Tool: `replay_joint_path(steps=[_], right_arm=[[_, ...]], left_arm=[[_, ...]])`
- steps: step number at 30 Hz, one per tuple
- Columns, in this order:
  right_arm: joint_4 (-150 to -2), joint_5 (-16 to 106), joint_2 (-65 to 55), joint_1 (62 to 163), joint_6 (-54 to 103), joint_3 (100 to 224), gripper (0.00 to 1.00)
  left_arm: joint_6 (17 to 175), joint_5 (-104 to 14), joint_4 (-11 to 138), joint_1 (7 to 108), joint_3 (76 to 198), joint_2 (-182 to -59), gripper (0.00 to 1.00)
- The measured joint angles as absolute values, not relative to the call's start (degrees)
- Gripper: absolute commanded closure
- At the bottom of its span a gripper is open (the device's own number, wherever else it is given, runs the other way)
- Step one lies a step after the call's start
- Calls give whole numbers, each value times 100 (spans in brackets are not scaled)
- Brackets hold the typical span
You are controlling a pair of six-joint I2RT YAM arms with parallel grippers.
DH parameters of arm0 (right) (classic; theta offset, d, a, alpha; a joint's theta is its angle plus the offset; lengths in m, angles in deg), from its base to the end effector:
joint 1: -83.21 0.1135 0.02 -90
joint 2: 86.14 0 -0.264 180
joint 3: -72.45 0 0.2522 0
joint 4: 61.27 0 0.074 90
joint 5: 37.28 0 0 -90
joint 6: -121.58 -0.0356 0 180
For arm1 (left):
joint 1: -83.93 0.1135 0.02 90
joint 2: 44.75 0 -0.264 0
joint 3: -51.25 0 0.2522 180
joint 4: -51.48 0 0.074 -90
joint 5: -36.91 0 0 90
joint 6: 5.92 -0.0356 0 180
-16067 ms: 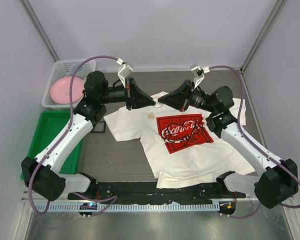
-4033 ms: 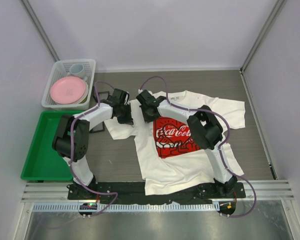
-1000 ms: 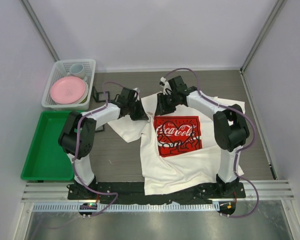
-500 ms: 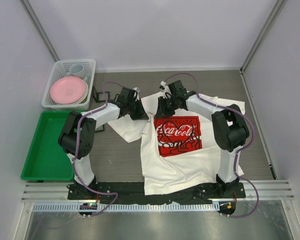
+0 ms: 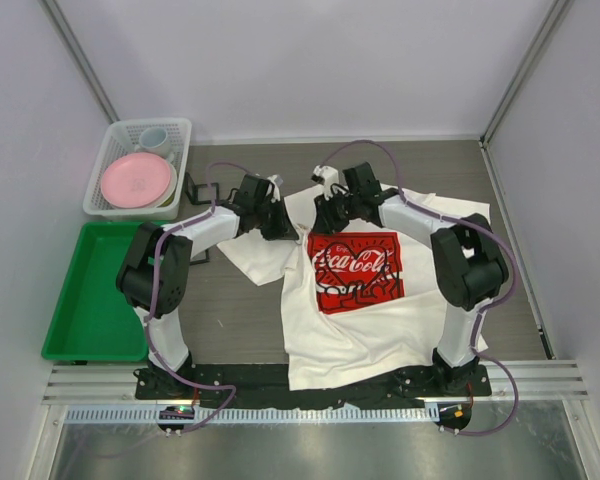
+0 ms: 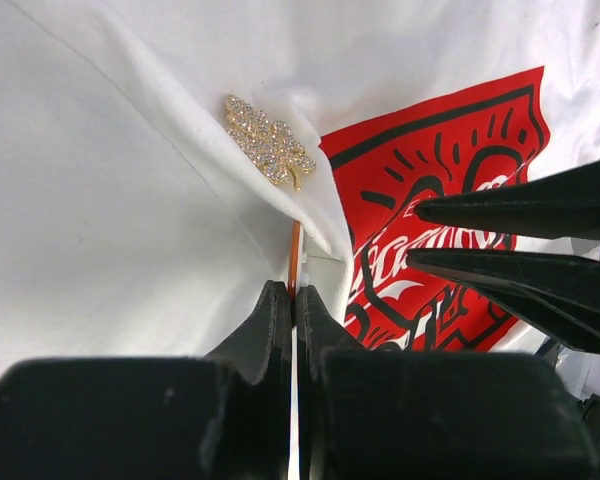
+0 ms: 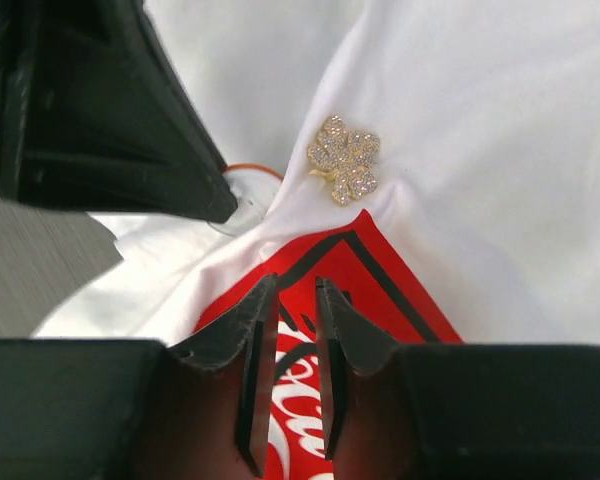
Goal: Pin the brooch onto the clothing
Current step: Cross the brooch over the flattened clothing.
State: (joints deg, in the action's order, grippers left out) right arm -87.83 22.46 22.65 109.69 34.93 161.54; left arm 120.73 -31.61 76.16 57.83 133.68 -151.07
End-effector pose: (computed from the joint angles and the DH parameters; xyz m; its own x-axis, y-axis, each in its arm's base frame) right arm 0.3634 0.2011 0.2027 -0.6049 -0.3577 -0.7115 -0.7336 0.5979 0.3231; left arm 0.3496 -0.1858 0.1844 -0.9145 -0.1706 -0.3670 0.1011 0.7818 -0.6153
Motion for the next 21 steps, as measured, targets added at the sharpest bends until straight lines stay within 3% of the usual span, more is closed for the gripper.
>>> replay_joint_path(steps=[8,21], right_arm=[[-8251,1636,1883,10952,5460,15536,76],[-7320,1245,1885,11017,6155,15188,75]], left_arm=[[11955,-3091,7612,5783,13368,-15105,100],[11909,-3024,7614,5783,13368,-15107,100]])
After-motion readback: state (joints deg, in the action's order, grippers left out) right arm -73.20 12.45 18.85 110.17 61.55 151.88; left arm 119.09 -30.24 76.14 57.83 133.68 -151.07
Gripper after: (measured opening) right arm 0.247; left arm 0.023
